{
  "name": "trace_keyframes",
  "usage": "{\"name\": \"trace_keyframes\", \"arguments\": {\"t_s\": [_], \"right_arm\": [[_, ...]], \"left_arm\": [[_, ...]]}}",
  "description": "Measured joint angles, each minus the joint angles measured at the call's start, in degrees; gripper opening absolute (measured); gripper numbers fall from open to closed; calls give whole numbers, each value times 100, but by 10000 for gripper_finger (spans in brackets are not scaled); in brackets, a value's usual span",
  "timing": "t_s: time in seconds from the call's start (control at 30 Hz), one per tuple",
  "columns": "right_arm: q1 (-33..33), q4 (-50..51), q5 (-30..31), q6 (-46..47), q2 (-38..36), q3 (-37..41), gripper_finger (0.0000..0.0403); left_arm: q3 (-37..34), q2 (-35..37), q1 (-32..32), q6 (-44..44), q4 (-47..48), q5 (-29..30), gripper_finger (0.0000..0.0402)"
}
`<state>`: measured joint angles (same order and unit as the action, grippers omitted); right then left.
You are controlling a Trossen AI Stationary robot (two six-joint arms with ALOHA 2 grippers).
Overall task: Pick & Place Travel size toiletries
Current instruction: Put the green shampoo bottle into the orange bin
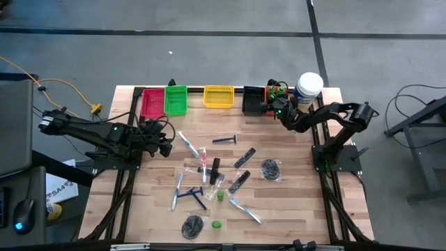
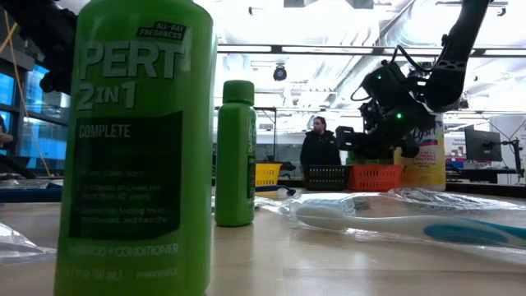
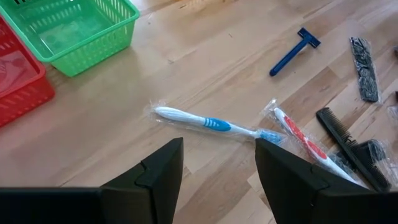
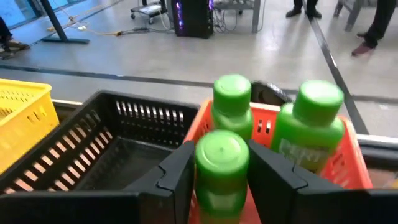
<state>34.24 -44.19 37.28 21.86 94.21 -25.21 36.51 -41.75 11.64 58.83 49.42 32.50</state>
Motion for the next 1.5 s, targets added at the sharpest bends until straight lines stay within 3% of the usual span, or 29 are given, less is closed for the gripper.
{"name": "trace_keyframes", "arguments": {"t_s": [0.27, 0.7, 1.13, 1.3, 1.5], "right_arm": [[-62, -273, -271, -702, -103, -2, 128], [-125, -53, 51, -1462, -591, -2, 128], [-401, 636, -16, -1853, -1839, -2, 128], [-865, 1438, -477, -1580, -2596, -2, 128], [-1503, 2271, -1434, -1273, -3257, -2, 128]], "left_arm": [[2, -1, 0, 0, -1, -15, 193], [2, -1, 2, 0, -1, -58, 193], [2, -1, 0, 4, -19, -315, 193], [2, -3, 2, 2, -83, -438, 193], [3, -3, 1, -200, -393, -629, 193]]}}
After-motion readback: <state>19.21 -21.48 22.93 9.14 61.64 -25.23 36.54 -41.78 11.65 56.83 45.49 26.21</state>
